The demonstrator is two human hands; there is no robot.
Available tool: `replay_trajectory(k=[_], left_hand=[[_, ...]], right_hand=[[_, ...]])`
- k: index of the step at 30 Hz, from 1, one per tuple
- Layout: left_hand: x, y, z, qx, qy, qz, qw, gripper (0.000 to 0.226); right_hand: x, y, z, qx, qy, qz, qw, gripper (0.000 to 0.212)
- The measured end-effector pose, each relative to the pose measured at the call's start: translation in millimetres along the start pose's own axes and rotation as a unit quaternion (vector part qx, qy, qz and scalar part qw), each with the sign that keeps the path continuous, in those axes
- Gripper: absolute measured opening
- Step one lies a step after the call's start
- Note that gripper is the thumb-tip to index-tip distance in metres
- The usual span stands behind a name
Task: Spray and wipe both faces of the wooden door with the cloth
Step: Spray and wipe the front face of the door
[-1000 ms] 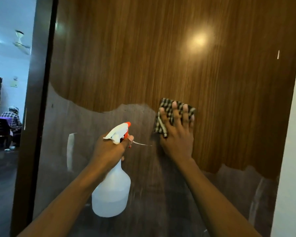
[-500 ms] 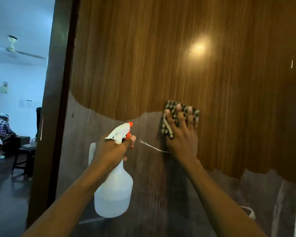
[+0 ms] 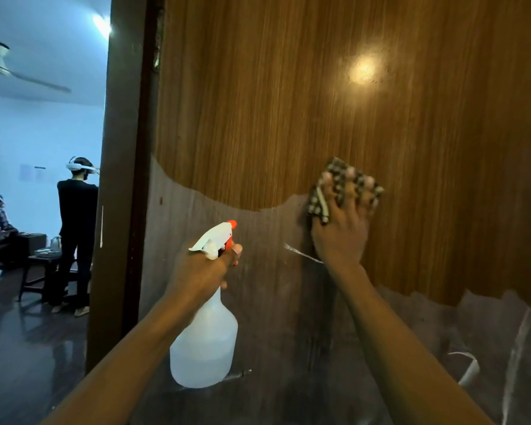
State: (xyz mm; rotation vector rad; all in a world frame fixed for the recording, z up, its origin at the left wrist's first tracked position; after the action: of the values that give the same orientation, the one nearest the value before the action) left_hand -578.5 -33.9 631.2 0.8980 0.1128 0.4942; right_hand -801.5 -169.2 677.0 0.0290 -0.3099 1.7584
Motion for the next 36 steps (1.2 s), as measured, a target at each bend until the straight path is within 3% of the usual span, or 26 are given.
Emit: replay_trajectory(k=[4, 7, 9, 11, 13, 15, 19, 23, 26, 29, 31, 36], left_hand=[[13.4, -1.6, 5.6, 0.005, 0.003, 0.007, 1.000, 0.040], [13.9, -1.4, 1.1, 0.014, -0.004, 0.017, 1.000, 0.037], [15.6, -3.5, -9.1, 0.027, -0.004, 0.017, 0.999, 0.032], [24.3, -5.7, -17.5, 0.018, 0.010, 0.022, 1.000, 0.033], [35.5, -8.3, -20.4, 0.008, 0.025, 0.027, 0.999, 0.035], [47.4, -12.7, -22.6, 0.011, 0.042, 0.025, 0.999, 0.040], [69.2, -23.6, -24.5, 0.025, 0.058, 0.032, 0.998, 0.045], [79.2, -35.4, -18.5, 0.017, 0.051, 0.016, 0.998, 0.047], [94.9, -41.5, -8.8, 0.020, 0.045, 0.030, 0.998, 0.047], [120.0, -42.8, 0.9, 0.002, 0.039, 0.055, 0.998, 0.036], [133.6, -43.9, 2.7, -0.020, 0.031, 0.055, 0.998, 0.034], [165.3, -53.4, 13.4, -0.054, 0.009, 0.026, 0.998, 0.034]], right_hand=[[-14.7, -49.9, -24.5, 0.176, -0.048, -0.031, 0.983, 0.072], [-13.7, -11.6, -66.1, 0.255, -0.044, -0.037, 0.965, 0.069], [-4.1, 28.0, -85.3, 0.225, -0.033, -0.030, 0.973, 0.068], [4.8, 46.3, -86.0, 0.119, -0.032, -0.006, 0.992, 0.069], [4.8, 31.5, -72.4, 0.010, -0.024, 0.010, 1.000, 0.069], [0.1, -9.6, -56.2, -0.024, -0.015, 0.033, 0.999, 0.068], [-20.3, -102.2, -61.5, 0.105, -0.022, 0.048, 0.993, 0.068], [-34.8, -108.3, -105.5, 0.252, -0.025, 0.042, 0.966, 0.062], [-32.5, -80.5, -116.4, 0.227, -0.010, 0.033, 0.973, 0.067], [-21.8, -105.4, -95.2, 0.060, -0.007, 0.034, 0.998, 0.069], [-17.5, -152.6, -72.9, 0.018, 0.020, 0.043, 0.999, 0.064], [-40.0, -254.2, -67.7, 0.185, -0.011, 0.041, 0.982, 0.067]])
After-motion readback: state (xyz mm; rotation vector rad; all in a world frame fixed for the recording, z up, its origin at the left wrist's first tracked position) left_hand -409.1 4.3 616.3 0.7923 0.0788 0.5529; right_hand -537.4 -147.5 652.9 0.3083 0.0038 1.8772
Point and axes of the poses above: each hand's wrist, its own z-axis towards the middle knuckle, its own x-axis out of the back of the hand, y = z × x, the point moved 2 cm from there along z, towards the middle knuckle, and after that the axes turned 8 degrees about -x, right-handed, at the moved point
